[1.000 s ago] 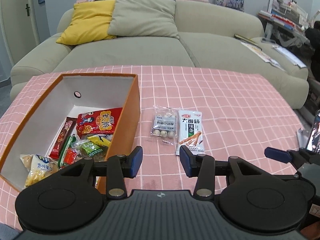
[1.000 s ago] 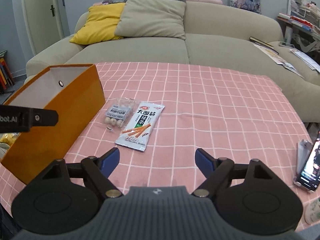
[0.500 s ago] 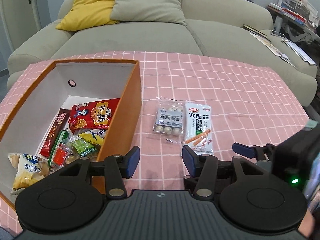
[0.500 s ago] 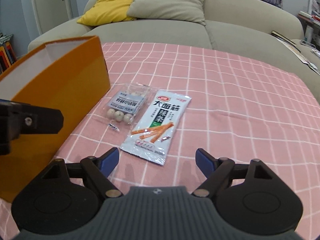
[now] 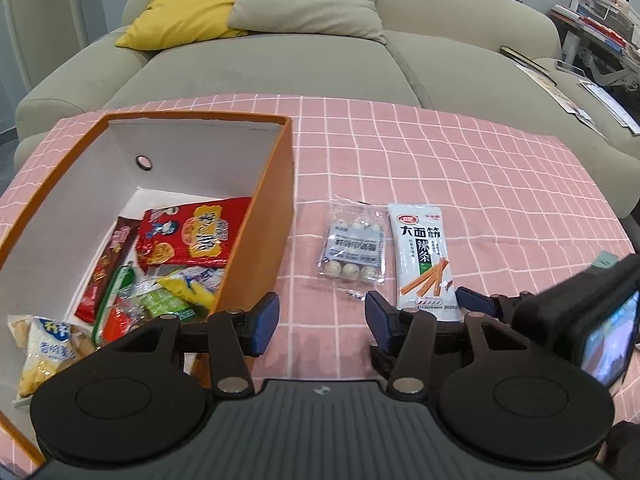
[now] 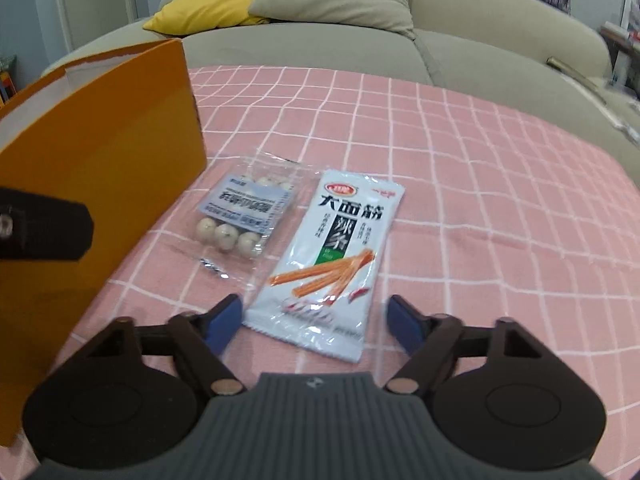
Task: Organize snacks
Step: 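Grasp the yogurt ball packet with left tool while right tool grasps spicy-strip packet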
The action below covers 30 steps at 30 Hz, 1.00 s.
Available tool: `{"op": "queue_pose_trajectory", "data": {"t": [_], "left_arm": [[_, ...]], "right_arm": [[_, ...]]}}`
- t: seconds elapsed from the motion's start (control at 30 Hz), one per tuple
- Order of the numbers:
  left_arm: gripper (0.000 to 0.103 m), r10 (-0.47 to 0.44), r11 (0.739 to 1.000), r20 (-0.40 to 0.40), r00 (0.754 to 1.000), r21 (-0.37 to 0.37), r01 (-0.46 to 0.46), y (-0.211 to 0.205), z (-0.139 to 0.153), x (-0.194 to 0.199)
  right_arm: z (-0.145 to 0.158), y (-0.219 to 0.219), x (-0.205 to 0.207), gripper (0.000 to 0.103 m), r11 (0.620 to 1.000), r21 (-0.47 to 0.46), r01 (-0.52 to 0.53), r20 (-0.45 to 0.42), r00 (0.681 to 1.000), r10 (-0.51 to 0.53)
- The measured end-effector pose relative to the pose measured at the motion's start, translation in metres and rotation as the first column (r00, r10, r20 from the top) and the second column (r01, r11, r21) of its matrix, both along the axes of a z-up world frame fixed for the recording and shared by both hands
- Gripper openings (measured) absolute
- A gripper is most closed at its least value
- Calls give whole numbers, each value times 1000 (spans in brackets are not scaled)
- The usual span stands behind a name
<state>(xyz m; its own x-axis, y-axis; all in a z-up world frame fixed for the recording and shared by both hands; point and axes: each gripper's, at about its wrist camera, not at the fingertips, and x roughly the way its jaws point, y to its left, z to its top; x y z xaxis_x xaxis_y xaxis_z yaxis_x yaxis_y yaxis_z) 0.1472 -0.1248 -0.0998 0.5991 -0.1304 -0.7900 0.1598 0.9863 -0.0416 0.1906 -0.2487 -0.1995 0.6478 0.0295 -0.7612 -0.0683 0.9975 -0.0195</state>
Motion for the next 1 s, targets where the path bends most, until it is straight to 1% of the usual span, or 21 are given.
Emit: {"op": "queue_pose_trajectory", "data": {"t": [0.07, 0.2, 0.27, 0.37, 0.43, 0.5, 0.57, 0.67, 0.77, 0.87, 0.93, 1.0], "left_arm": [[62, -15, 1000, 3, 1000, -1, 15, -5, -2, 3], [66, -40, 999, 8, 999, -2, 40, -15, -7, 10], [67, -51, 999, 10, 999, 1, 51, -22, -12, 16], [71, -69, 997, 19, 997, 20, 68, -32, -19, 25], [74, -93, 995, 39, 995, 46, 91, -39, -25, 31], [78, -111, 991, 47, 993, 81, 107, -45, -33, 37], [79, -116, 989, 45, 992, 102, 110, -49, -42, 45], [84, -109, 989, 39, 993, 103, 104, -51, -53, 55], [86, -121, 986, 34, 992, 117, 116, -55, -62, 67], [86, -142, 977, 25, 990, 167, 136, -63, -71, 74], [85, -156, 969, 17, 988, 198, 149, -67, -77, 77], [86, -159, 965, 3, 987, 213, 155, -69, -82, 81]], "right_arm": [[1, -6, -1, 63, 1000, 2, 6, -9, 1000, -6], [3, -23, -9, 63, 999, -22, 34, -13, 999, -34], [5, -32, -12, 63, 999, -36, 29, -16, 999, -30], [7, -43, -18, 63, 999, -42, 9, -20, 1000, -10], [8, -50, -21, 64, 999, -38, -6, -20, 1000, 6], [11, -57, -23, 67, 1000, -16, -9, -15, 1000, 9], [14, -61, -22, 72, 1000, 19, -2, 1, 1000, 2], [15, -65, -17, 76, 999, 54, 3, 11, 1000, -3], [12, -64, -9, 77, 999, 49, -14, 15, 1000, 14], [9, -58, -3, 81, 999, 28, -26, 16, 1000, 25], [7, -56, 2, 82, 999, 22, -25, 16, 1000, 25], [5, -55, 6, 83, 1000, 15, -19, 14, 1000, 19]]}}
